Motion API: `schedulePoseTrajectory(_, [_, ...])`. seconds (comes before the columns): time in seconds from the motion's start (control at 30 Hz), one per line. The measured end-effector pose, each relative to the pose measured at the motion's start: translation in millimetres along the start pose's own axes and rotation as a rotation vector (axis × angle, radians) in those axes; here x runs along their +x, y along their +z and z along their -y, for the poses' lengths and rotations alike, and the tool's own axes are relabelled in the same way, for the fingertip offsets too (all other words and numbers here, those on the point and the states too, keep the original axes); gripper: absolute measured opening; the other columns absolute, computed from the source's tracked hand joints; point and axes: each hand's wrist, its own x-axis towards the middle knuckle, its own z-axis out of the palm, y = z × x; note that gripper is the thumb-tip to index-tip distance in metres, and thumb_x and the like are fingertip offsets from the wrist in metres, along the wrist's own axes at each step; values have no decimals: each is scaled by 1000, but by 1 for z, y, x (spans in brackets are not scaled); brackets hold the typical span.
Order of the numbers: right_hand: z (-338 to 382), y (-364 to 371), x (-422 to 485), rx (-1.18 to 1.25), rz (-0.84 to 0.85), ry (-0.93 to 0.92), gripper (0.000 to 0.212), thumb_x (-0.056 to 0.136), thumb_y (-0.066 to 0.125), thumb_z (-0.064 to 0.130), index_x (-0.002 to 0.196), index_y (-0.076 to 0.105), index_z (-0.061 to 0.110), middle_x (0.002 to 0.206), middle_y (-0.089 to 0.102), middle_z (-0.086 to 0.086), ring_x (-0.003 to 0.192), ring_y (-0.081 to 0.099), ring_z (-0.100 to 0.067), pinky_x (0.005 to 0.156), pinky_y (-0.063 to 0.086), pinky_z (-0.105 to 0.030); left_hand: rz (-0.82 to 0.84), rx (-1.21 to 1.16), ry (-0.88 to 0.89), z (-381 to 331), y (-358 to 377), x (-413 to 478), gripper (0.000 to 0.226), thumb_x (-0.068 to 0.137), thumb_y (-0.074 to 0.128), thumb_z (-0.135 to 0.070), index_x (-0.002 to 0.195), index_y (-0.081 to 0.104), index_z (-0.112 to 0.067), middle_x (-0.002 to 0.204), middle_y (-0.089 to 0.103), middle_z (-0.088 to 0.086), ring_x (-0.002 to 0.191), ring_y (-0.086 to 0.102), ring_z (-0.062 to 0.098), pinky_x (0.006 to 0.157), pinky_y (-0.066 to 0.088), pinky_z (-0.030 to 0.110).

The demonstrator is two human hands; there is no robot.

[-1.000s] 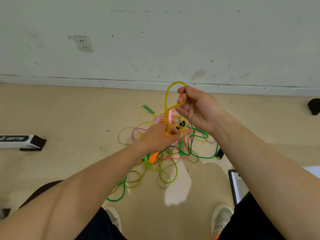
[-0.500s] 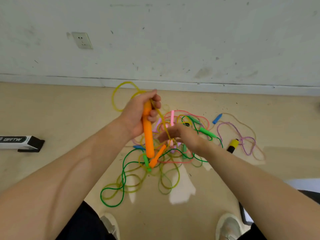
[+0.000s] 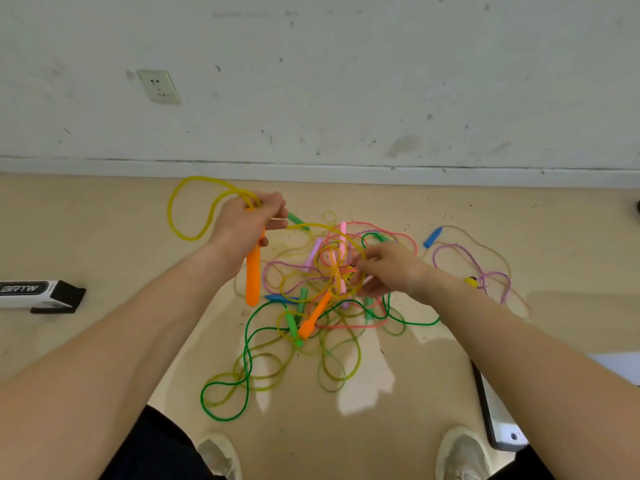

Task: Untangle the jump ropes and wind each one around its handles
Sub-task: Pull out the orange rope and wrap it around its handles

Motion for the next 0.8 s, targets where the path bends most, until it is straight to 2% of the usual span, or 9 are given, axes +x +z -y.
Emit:
schedulePoseTrajectory(0.13, [40,-2,-15,332,66,-63,17,104,47,11,107,61,1,78,71,-2,68,72,-22,60,59,-28,205,228,102,6,13,-11,24,99,59,-33,106,71,-14,106,74,7,103,71,16,52,47,19])
schedulePoseTrajectory(0.23, [60,-9,-24,585,69,-78,20,103,44,5,100,63,1,73,67,-2,64,70,-20,64,59,-30,408,286,136,8,25,-21,33,92,58,-38,112,69,-14,112,72,12,97,69,17,59,51,20])
schedulePoseTrajectory(0.33, [72,-21,-31,831,18,-98,25,104,38,5,101,62,0,67,63,-2,57,65,-17,59,58,-28,568,289,120,9,35,-33,23,98,58,-16,110,66,2,100,72,12,87,69,3,67,50,14])
schedulePoseTrajectory(0.4, [75,-32,-34,1002,-9,-115,26,105,36,5,100,61,-2,67,63,-5,58,67,-17,59,59,-27,584,350,158,12,40,-37,18,97,62,-13,102,68,3,96,73,6,86,67,4,77,53,21])
schedulePoseTrajectory(0.5, [73,-45,-33,1154,-86,-159,28,106,38,12,98,60,-2,79,70,-11,69,73,-21,65,61,-29,481,274,100,7,48,-43,22,99,60,-24,86,67,-7,90,74,17,84,69,21,85,56,41])
schedulePoseTrajectory(0.57, [67,-49,-32,1049,-166,-122,30,107,38,21,105,60,0,96,74,-16,77,75,-25,66,61,-31,379,53,8,-4,51,-45,30,101,55,-28,80,63,-8,80,72,20,79,70,33,69,59,39])
schedulePoseTrajectory(0.63, [55,-45,-31,734,-220,-42,33,103,38,21,109,65,3,107,75,-16,82,74,-27,66,59,-30,310,-161,-54,-19,52,-47,31,103,52,-27,77,59,-11,72,68,10,75,72,35,56,57,29])
schedulePoseTrajectory(0.73, [35,-18,-28,411,-118,-35,32,95,42,12,104,72,9,98,77,-4,85,70,-19,75,53,-29,274,-416,-139,-34,52,-50,32,103,49,-30,75,55,-15,68,62,2,73,73,30,53,55,25])
schedulePoseTrajectory(0.8, [23,3,-25,191,-29,-105,33,89,46,6,101,76,14,98,76,4,84,66,-10,72,50,-25,262,-566,-182,-41,50,-52,32,103,48,-32,75,53,-16,67,60,0,72,72,27,53,53,23])
